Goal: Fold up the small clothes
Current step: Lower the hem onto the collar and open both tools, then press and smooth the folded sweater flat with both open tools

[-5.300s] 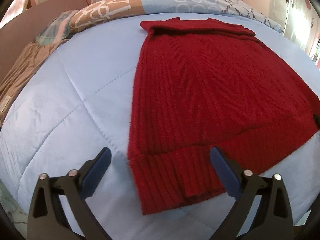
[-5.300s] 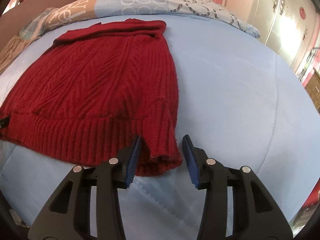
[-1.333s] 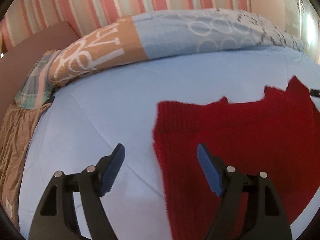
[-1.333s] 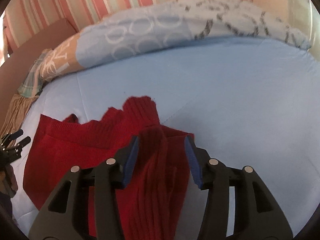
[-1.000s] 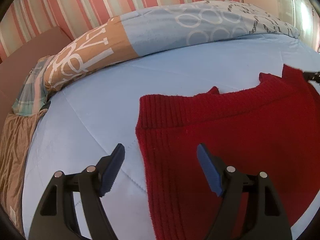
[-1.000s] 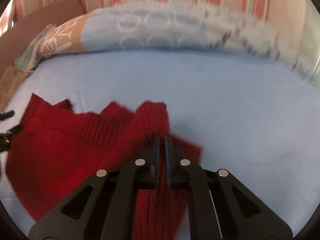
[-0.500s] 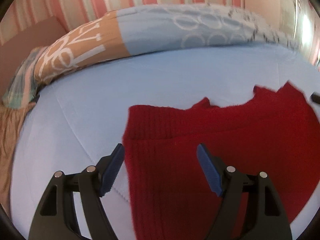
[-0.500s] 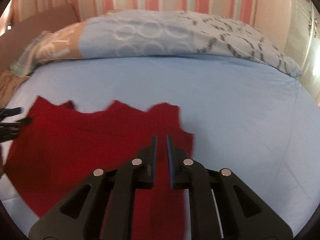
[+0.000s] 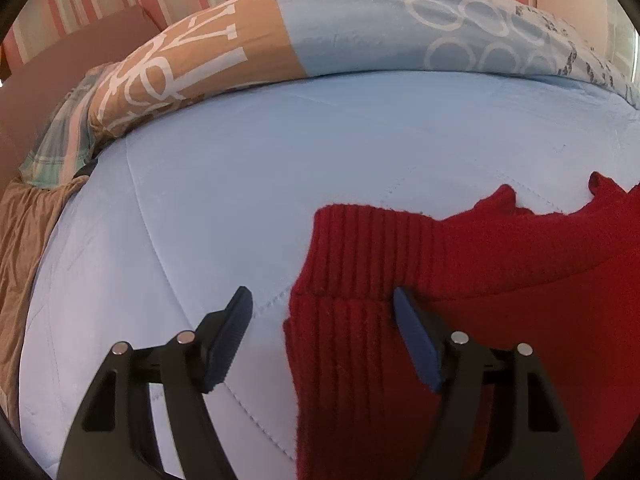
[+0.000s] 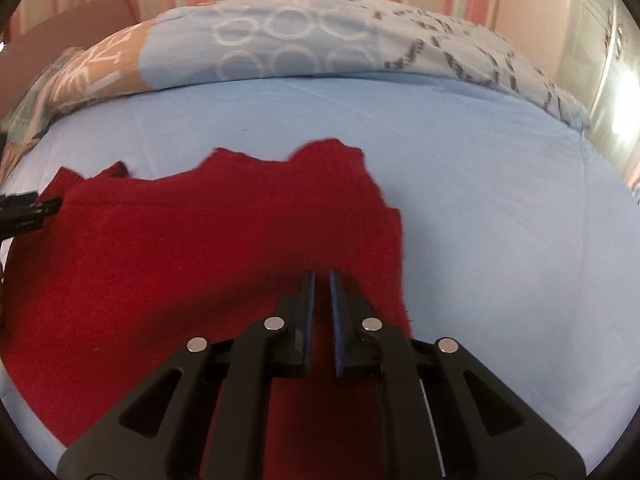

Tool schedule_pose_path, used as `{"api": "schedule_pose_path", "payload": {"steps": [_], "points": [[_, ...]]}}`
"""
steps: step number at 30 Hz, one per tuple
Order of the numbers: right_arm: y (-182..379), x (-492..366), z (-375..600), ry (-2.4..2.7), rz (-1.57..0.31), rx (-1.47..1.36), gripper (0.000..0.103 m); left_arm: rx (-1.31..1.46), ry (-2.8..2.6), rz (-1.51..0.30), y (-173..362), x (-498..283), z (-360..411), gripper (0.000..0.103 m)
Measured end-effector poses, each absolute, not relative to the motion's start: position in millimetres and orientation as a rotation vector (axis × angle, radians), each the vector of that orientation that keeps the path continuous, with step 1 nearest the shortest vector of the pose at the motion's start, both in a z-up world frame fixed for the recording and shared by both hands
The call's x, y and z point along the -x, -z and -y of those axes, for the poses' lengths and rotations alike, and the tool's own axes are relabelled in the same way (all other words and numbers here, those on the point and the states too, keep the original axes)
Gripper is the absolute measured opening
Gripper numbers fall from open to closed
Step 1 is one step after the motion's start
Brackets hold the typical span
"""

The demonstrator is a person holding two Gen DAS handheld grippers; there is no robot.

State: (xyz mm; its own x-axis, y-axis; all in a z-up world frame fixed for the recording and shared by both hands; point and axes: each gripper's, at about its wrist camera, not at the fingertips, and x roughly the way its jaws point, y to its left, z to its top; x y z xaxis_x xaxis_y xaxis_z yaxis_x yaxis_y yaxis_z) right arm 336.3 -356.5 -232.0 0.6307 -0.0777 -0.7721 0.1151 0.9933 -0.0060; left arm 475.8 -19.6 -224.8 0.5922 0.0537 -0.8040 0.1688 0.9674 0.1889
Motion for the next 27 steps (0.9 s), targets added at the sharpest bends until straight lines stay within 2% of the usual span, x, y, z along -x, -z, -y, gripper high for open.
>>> {"api": "schedule_pose_path", "payload": {"steps": [6, 9, 14, 19, 24, 27], "points": [[232.8, -338.9, 362.4, 0.134, -0.878, -0.064, 0.004, -0.246, 0.055, -0.912, 208.1, -465.6, 16.8, 0.074], [216.7, -323.9, 354.1, 0.107, -0.829, -0.083, 0.01, -0.232, 0.069, -0.882, 187.4, -445.1, 19.2, 0.074], [200.6, -304.6, 305.5, 0.011, -0.778, -0.052, 0.011, -0.188, 0.114, -0.86, 167.0, -399.6, 41.0, 0.074], [216.9, -308.1, 269.2, -0.043, -0.824, 0.022, 0.011, -0.151, 0.159, -0.929, 188.0, -376.1, 64.7, 0.074], [231.5, -309.6, 290.5, 0.001, -0.86, 0.04, 0.014, -0.179, 0.136, -0.942, 203.8, -373.6, 64.0, 0.074], [231.8, -308.4, 314.5, 0.052, -0.859, 0.016, 0.013, -0.172, 0.129, -0.949, 203.9, -377.5, 60.5, 0.074]]}}
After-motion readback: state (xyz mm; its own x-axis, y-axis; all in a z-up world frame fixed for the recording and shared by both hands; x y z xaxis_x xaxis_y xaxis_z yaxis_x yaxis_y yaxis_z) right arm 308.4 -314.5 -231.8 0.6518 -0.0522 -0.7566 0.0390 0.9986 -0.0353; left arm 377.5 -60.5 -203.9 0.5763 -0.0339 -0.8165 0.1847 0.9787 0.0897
